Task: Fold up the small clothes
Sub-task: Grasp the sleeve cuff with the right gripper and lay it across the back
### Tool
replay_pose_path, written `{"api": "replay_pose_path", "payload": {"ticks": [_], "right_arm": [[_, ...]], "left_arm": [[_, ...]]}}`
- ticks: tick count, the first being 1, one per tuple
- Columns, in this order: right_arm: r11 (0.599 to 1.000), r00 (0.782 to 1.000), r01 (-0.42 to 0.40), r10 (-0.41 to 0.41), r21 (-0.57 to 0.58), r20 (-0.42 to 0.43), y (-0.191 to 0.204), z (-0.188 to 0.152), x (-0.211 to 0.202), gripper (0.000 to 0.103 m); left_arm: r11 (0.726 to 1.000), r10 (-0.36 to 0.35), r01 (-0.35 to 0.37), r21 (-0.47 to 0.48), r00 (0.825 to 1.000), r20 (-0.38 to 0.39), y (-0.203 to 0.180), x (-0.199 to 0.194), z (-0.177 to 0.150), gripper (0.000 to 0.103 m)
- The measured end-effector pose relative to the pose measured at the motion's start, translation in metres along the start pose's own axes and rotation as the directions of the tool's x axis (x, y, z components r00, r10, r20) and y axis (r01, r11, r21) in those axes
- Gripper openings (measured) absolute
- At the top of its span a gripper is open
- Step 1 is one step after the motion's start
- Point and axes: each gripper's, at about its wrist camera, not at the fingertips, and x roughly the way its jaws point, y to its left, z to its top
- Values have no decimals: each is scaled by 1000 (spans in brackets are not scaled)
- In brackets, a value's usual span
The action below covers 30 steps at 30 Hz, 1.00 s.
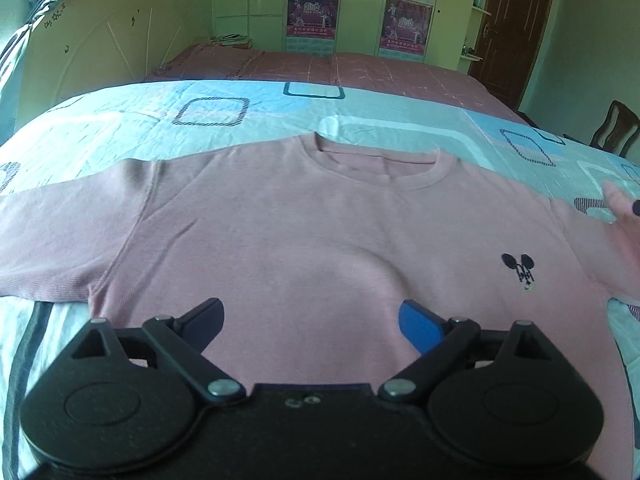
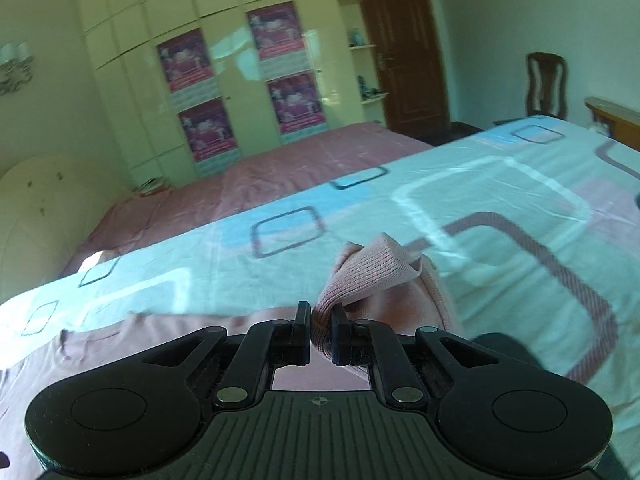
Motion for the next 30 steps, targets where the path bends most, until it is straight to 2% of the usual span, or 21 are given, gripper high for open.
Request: {"api": "replay_pose_path", "payload": {"ticks": [2, 5, 8, 11, 13, 15, 16, 17, 18, 19, 21, 23, 24, 26, 28, 29, 30], "right_arm": [[996, 997, -65, 63, -60, -32, 53, -12, 15, 9], [976, 984, -162, 148, -147, -101, 129, -37, 35, 9], [944, 958, -255, 217, -211, -187, 194, -69, 53, 9], [911, 937, -304, 233, -278, -262, 244, -104, 71, 9], [901, 925, -312, 217, -301, -311, 259, -119, 83, 9], [889, 935, -292, 188, -352, -302, 264, -129, 88, 12], [880, 935, -296, 188, -372, -299, 266, -132, 86, 25], [870, 932, -309, 196, -385, -305, 265, -133, 82, 49], [864, 934, -310, 199, -397, -296, 264, -135, 77, 56], [861, 936, -309, 200, -405, -289, 260, -137, 72, 57], [870, 934, -309, 202, -384, -294, 249, -138, 63, 57], [890, 938, -294, 198, -349, -285, 231, -135, 52, 57], [899, 942, -280, 189, -337, -278, 221, -132, 45, 56], [913, 945, -261, 175, -314, -275, 197, -127, 35, 41], [929, 955, -215, 136, -301, -262, 173, -123, 26, 38], [939, 956, -198, 122, -281, -266, 158, -119, 22, 34], [948, 956, -184, 111, -261, -271, 143, -116, 17, 33]], "left_arm": [[1000, -15, 15, -16, 1000, -2, 22, -2, -1, 84], [999, -15, 15, -34, 1000, 0, 54, -4, -3, 84], [999, -3, 3, -46, 1000, -3, 78, -7, -5, 87], [997, -2, 1, -74, 1000, -9, 100, -8, -9, 89], [996, -11, 10, -88, 1000, -11, 110, -7, -10, 91], [995, -31, 31, -100, 1000, 1, 116, -7, -9, 97], [994, -45, 46, -104, 999, 11, 116, -7, -7, 98], [992, -61, 63, -106, 998, 21, 116, -6, -5, 99], [991, -85, 87, -105, 996, 28, 113, -4, -3, 98], [987, -118, 120, -107, 993, 32, 109, 0, 1, 96], [974, -192, 194, -116, 981, 33, 98, 12, 8, 78], [957, -263, 264, -120, 965, 26, 81, 28, 16, 68], [948, -295, 295, -122, 955, 17, 72, 38, 19, 67], [925, -356, 352, -145, 934, -5, 55, 57, 25, 67], [911, -390, 383, -151, 921, -16, 37, 71, 31, 66], [916, -386, 380, -133, 922, -28, 27, 79, 34, 64], [929, -359, 353, -108, 932, -50, 17, 86, 37, 59]]}}
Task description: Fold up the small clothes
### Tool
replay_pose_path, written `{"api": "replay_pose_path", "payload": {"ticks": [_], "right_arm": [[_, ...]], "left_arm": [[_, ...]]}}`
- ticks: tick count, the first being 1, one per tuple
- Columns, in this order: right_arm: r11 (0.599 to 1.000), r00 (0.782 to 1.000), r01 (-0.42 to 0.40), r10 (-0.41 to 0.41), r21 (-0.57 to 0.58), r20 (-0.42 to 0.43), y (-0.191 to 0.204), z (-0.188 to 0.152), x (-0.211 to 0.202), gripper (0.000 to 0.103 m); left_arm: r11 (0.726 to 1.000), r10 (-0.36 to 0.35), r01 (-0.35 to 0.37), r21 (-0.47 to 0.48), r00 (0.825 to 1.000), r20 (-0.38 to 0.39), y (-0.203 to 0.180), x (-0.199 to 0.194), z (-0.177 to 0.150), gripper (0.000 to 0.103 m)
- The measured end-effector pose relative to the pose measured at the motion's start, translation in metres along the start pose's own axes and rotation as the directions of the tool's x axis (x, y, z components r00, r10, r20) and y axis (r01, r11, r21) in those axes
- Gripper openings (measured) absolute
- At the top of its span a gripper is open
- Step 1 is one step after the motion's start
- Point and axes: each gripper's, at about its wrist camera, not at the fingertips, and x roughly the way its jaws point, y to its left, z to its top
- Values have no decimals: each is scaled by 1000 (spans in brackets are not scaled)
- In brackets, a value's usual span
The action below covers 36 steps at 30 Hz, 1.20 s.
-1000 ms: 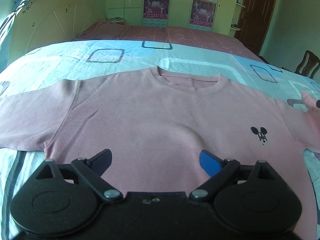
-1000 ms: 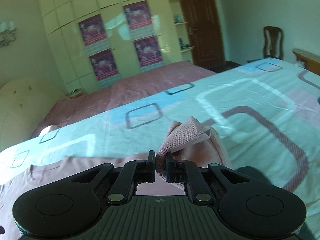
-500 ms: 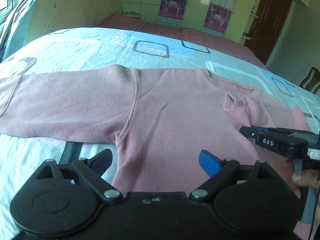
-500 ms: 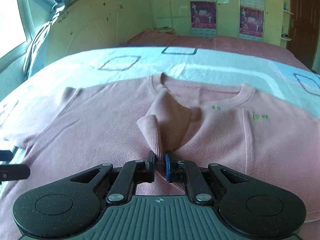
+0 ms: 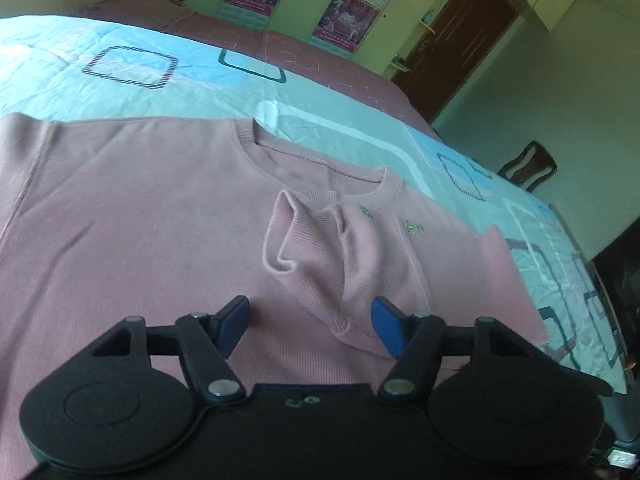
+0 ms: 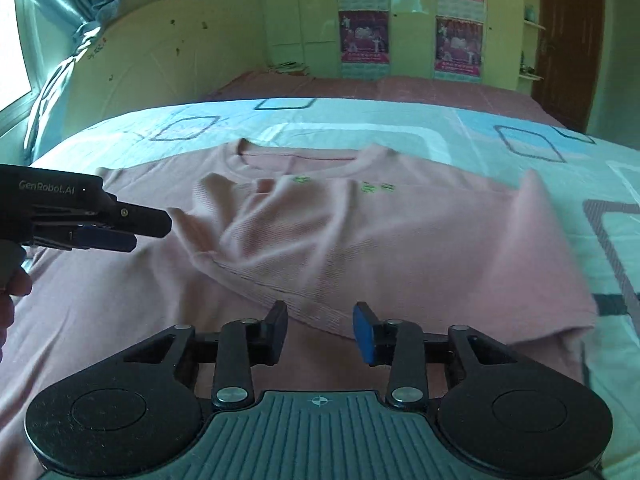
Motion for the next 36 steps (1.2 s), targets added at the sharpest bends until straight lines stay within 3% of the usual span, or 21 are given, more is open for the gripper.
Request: {"api": "replay_pose_path", "payload": {"ticks": [3, 5, 7, 8, 11, 14, 16, 19, 23, 25, 26, 27, 28, 29, 30, 33, 35, 36], "right_arm": [[998, 1000, 17, -15, 59, -26, -35, -9, -12, 32], [994, 998, 66, -63, 92, -30, -56, -16, -19, 32], [981, 992, 124, -122, 151, -27, -75, -19, -23, 32], [972, 989, 149, -147, 182, -26, -84, -20, -25, 32], [953, 981, 193, -192, 232, -25, -100, -19, -28, 32], [954, 983, 181, -181, 240, -24, -105, -18, -28, 32], [955, 983, 184, -183, 232, -25, -105, -18, -27, 32], [956, 982, 189, -188, 223, -26, -102, -19, -23, 32], [962, 983, 182, -179, 205, -36, -103, -18, -23, 32], [971, 989, 145, -140, 190, -38, -103, -16, -29, 32], [974, 992, 124, -123, 188, -16, -104, -15, -36, 32], [976, 994, 107, -111, 189, 11, -106, -13, -44, 32], [978, 994, 94, -102, 186, 38, -108, -10, -50, 32], [979, 993, 87, -99, 182, 60, -110, -5, -54, 32], [980, 992, 88, -104, 178, 78, -113, 1, -55, 32], [969, 987, 90, -117, 231, 106, -133, 28, -39, 33], [952, 986, 49, -94, 302, 136, -152, 48, -19, 68], [943, 986, 26, -78, 332, 145, -161, 56, -8, 68]], "left_arm": [[993, 88, -85, 81, 996, -34, -18, 24, 6, 45], [987, 101, -97, 130, 994, -28, -27, 30, 8, 30], [985, 93, -90, 146, 996, -15, -32, 33, 8, 6], [985, 91, -90, 148, 996, -2, -33, 31, 9, 6], [987, 67, -83, 136, 991, 115, -34, 1, 10, 6], [983, 98, -126, 137, 975, 197, -29, -27, 8, 5], [981, 138, -160, 105, 973, 186, -17, -30, 3, 5], [984, 165, -169, 45, 983, 85, 11, -11, -12, 6], [982, 169, -177, 67, 979, 112, 10, -9, -21, 7], [985, 158, -164, 48, 982, 101, 11, -11, -18, 21], [985, 161, -166, 36, 981, 108, 13, -15, -17, 36], [986, 159, -165, 35, 979, 127, 15, -21, -16, 64], [985, 161, -169, 40, 975, 155, 16, -26, -15, 75], [983, 163, -175, 55, 969, 184, 17, -29, -14, 80], [983, 155, -170, 70, 971, 183, 18, -26, -11, 70], [986, 146, -157, 61, 978, 147, 28, -9, 7, 56], [985, 152, -160, 59, 981, 118, 32, 5, 18, 48], [985, 155, -162, 65, 982, 104, 33, 11, 22, 48]]}}
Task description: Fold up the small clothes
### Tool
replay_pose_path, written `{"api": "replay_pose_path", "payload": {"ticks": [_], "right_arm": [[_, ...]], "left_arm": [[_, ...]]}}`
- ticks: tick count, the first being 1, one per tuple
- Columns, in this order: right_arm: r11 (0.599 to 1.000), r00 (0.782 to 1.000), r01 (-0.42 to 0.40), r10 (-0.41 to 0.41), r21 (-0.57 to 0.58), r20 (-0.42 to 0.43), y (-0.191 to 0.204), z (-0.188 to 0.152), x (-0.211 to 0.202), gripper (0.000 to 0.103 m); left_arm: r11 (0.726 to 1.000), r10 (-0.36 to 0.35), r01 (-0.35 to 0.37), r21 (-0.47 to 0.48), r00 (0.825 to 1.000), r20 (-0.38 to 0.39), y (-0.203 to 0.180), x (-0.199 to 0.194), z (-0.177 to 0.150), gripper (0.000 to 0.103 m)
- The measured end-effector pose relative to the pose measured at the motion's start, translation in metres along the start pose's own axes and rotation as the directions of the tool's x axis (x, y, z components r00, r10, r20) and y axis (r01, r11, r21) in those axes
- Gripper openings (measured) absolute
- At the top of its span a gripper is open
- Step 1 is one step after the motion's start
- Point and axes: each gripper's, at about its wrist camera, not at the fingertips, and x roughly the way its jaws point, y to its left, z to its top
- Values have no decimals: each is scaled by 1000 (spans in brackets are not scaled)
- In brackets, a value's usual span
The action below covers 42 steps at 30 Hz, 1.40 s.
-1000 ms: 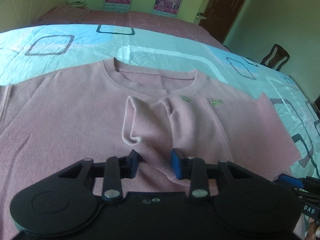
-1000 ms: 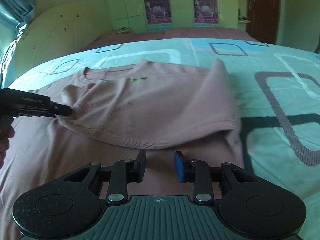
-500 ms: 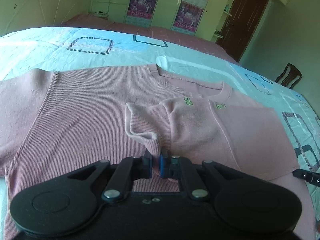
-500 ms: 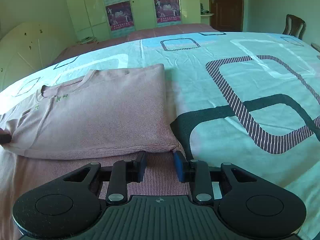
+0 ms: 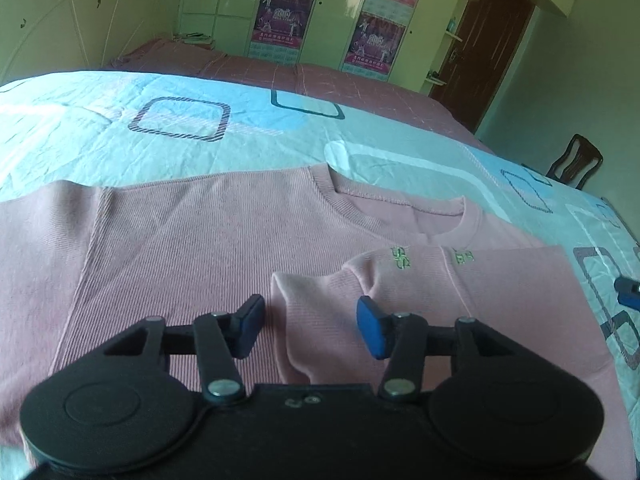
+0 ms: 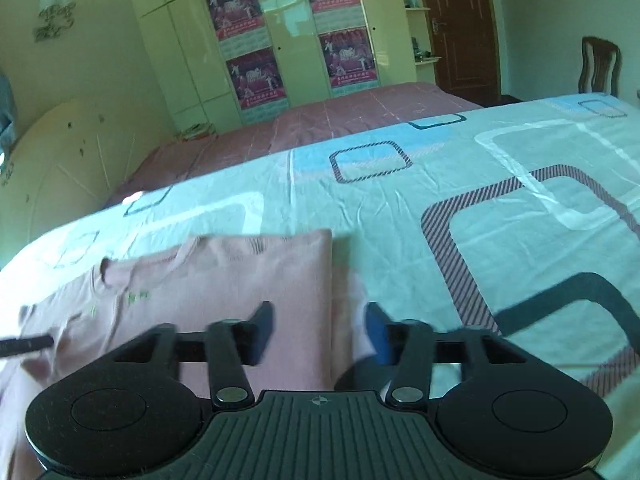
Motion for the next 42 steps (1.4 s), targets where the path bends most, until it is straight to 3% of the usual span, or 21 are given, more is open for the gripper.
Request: {"api": "replay_pose_path", "payload": {"ticks": [3, 5, 7, 8, 9, 11, 13, 15, 17, 18, 20, 24, 25, 26, 27, 28, 30, 31, 32, 37, 42], "right_arm": [[995, 998, -30, 35, 100, -50, -15, 19, 44, 66], [991, 994, -25, 38, 132, -98, -22, 24, 69, 33], [990, 992, -31, 48, 136, -120, -24, 26, 82, 27], [993, 991, -38, 51, 110, -120, -22, 26, 85, 11], [999, 992, -24, 29, 46, -124, -16, 26, 86, 6], [995, 990, 56, -67, -86, -126, -7, 20, 91, 6], [994, 989, 68, -78, -82, -127, -9, 21, 93, 6], [987, 986, 97, -112, -128, -123, -3, 23, 92, 6], [978, 985, 135, -150, -162, -87, 5, 25, 83, 6], [976, 988, 128, -142, -174, -68, 11, 24, 76, 6], [974, 996, 47, -63, -222, -63, 35, 19, 68, 7], [927, 987, -109, 59, -359, -147, 94, -10, 80, 9], [919, 986, -114, 58, -378, -156, 101, -15, 84, 24], [914, 989, -96, 41, -395, -144, 105, -18, 87, 50], [911, 993, -54, 5, -410, -120, 103, -19, 90, 61], [914, 994, -1, -45, -405, -104, 96, -16, 92, 63], [941, 986, 70, -115, -330, -118, 66, -6, 96, 49], [956, 987, 56, -98, -288, -131, 49, 0, 95, 29], [959, 986, 47, -90, -280, -143, 41, 4, 92, 19], [951, 980, 56, -110, -303, -164, 38, 10, 86, 16], [953, 982, 29, -84, -302, -169, 40, -8, 47, 16]], "left_arm": [[1000, 11, -10, 8, 1000, -12, 0, 11, 2, 46], [1000, 20, -20, 24, 1000, -3, -3, 13, 1, 39], [1000, 14, -15, 27, 1000, 12, -4, 13, 0, 16], [1000, 2, -2, 11, 999, 37, -3, 11, 0, 5], [1000, 8, -8, 5, 997, 71, -2, 7, -3, 5], [999, 36, -37, 5, 996, 77, 0, 9, -8, 5], [999, 33, -34, 0, 996, 88, 3, 12, -12, 8], [998, 61, -62, 10, 995, 84, 2, 10, -7, 24], [989, 141, -145, 26, 983, 113, -2, 0, -2, 36], [983, 165, -174, 54, 975, 148, -8, -7, -1, 46], [989, 100, -117, 95, 980, 170, -25, -15, 2, 54], [971, -11, -13, 238, 995, 101, -81, 6, -1, 62], [967, -10, -12, 256, 997, 82, -89, 14, -3, 62], [965, 2, -19, 261, 998, 66, -91, 21, -4, 63], [967, 28, -39, 254, 998, 48, -88, 27, -3, 59], [969, 26, -33, 246, 999, 35, -81, 30, -3, 56], [967, 45, -56, 249, 998, 49, -67, 27, -5, 55], [962, 62, -73, 263, 997, 49, -64, 26, -6, 56], [959, 75, -85, 270, 996, 48, -61, 24, -8, 56], [959, 76, -88, 271, 996, 53, -75, 11, -12, 57], [968, 46, -58, 242, 997, 55, -82, -12, -26, 57]]}}
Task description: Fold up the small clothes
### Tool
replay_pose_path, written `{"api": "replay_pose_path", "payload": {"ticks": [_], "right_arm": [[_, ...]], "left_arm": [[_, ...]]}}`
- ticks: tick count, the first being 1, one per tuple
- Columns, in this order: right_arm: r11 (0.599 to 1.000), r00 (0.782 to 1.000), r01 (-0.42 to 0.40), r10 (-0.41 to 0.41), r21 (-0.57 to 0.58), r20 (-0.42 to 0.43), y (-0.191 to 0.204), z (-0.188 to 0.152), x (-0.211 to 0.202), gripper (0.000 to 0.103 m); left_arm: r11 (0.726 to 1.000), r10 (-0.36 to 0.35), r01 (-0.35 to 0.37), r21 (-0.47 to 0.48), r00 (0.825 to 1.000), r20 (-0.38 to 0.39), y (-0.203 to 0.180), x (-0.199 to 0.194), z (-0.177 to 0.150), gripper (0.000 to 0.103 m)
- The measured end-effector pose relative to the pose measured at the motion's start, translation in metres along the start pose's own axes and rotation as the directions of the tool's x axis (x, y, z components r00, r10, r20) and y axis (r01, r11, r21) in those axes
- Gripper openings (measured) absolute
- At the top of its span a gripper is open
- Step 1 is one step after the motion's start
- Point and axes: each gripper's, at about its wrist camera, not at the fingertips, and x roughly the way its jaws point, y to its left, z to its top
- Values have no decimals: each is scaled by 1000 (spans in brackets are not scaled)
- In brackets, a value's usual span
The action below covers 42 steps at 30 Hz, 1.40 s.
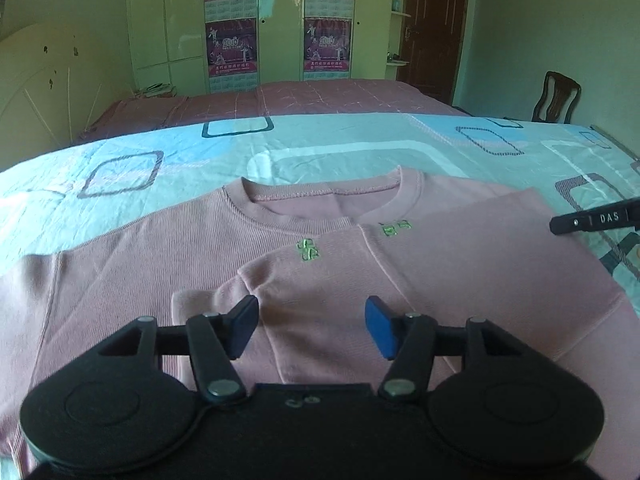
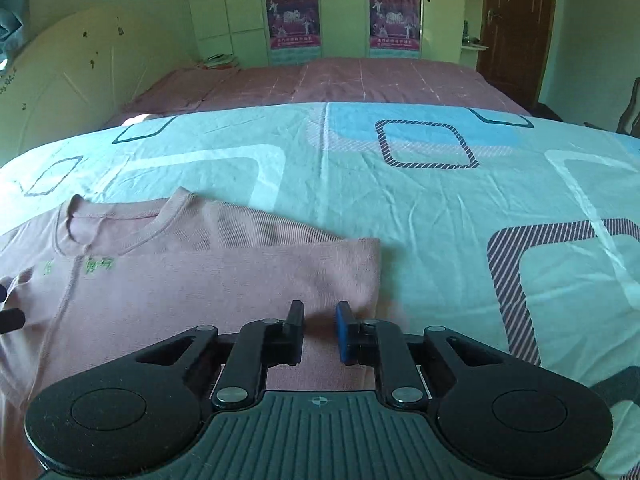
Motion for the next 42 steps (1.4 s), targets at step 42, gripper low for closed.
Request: {"api": "replay_pose_path", "payload": {"ticks": [42], "right_arm": [[997, 996, 42, -47, 65, 80, 31, -66, -88, 51]], "left_arm": [[973, 158, -156, -171, 987, -5, 60, -82, -53, 76]]}}
